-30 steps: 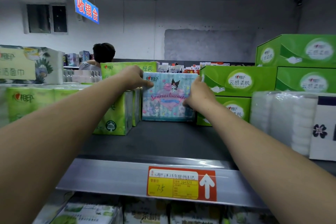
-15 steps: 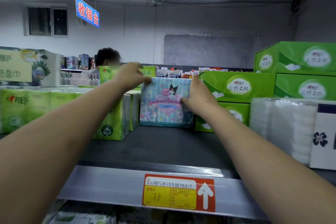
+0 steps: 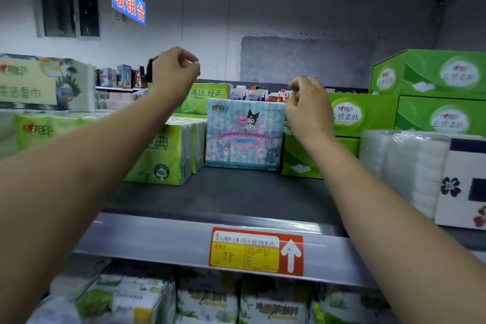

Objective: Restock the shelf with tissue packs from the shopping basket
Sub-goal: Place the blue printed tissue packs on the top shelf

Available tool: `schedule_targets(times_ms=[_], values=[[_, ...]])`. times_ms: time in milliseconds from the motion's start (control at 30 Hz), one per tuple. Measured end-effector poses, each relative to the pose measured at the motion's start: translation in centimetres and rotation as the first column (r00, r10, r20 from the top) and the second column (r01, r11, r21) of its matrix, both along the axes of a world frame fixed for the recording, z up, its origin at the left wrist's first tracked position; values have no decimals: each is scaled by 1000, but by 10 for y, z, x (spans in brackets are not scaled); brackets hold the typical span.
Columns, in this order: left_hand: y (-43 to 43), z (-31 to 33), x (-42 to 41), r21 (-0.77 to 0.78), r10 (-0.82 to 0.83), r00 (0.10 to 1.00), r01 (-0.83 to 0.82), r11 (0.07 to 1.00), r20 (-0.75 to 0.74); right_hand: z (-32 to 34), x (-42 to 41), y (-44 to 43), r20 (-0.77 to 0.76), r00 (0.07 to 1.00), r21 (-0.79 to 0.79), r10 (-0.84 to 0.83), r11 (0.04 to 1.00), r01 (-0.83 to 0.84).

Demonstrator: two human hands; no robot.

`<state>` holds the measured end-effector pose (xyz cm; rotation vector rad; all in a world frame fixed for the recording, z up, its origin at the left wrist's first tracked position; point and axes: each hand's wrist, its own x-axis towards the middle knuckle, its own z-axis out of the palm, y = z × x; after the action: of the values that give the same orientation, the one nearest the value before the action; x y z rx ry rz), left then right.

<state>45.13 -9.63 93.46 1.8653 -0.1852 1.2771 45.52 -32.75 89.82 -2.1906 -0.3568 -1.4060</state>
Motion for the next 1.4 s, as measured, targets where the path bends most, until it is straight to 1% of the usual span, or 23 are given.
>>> schedule_targets(times_ms=[33, 67, 100, 167, 200, 300, 400, 500, 567, 633, 733, 833, 933, 1067, 1200, 1400], values=[[-1, 3, -7, -17, -110, 994, 110, 994, -27, 0, -1, -1, -4, 1000, 0, -1, 1000, 1], [-2, 6, -14, 7, -194, 979, 195, 981, -66, -1, 0, -1, -13, 1000, -6, 0, 1000, 0], [-4, 7, -23, 66, -229, 967, 237, 969, -111, -2, 0, -1, -21, 1000, -17, 2, 1000, -3], [-9, 8, -40, 179, -239, 957, 267, 947, -164, -3, 1, 0, -38, 999, -47, 8, 999, -10], [-12, 7, -50, 208, -241, 954, 275, 939, -178, -4, 1, 1, -46, 999, -58, 8, 998, -10], [-13, 0, -71, 232, -218, 958, 259, 937, -188, -5, -1, 1, -67, 998, -53, 1, 999, -4], [-2, -11, -88, 207, -198, 963, 234, 950, -182, -5, -8, 0, -47, 999, 15, 27, 1000, -27], [11, -23, -104, 192, -176, 964, 215, 958, -200, 1, -22, 0, -26, 996, 111, 89, 990, -85], [19, -31, -115, 186, -175, 963, 213, 959, -204, 8, -37, 1, 15, 991, 172, 132, 976, -133], [25, -37, -128, 169, -190, 961, 225, 960, -202, 14, -58, 6, 68, 980, 201, 188, 959, -198], [32, -45, -147, 78, -254, 948, 272, 959, -191, 7, -97, 13, 109, 950, 221, 294, 924, -312], [38, -56, -168, -41, -344, 926, 341, 939, -154, -16, -131, 19, 85, 929, 266, 360, 890, -369], [48, -69, -189, -52, -402, 903, 398, 916, -150, -41, -162, 28, 45, 911, 284, 411, 868, -406], [69, -81, -217, -38, -455, 873, 456, 889, -174, -65, -195, 43, -45, 920, 321, 390, 878, -356], [91, -91, -240, -54, -469, 861, 468, 882, -195, -75, -228, 66, -86, 924, 351, 373, 879, -322], [121, -110, -273, -60, -540, 802, 544, 837, -255, -96, -285, 99, -144, 925, 393, 352, 878, -273]])
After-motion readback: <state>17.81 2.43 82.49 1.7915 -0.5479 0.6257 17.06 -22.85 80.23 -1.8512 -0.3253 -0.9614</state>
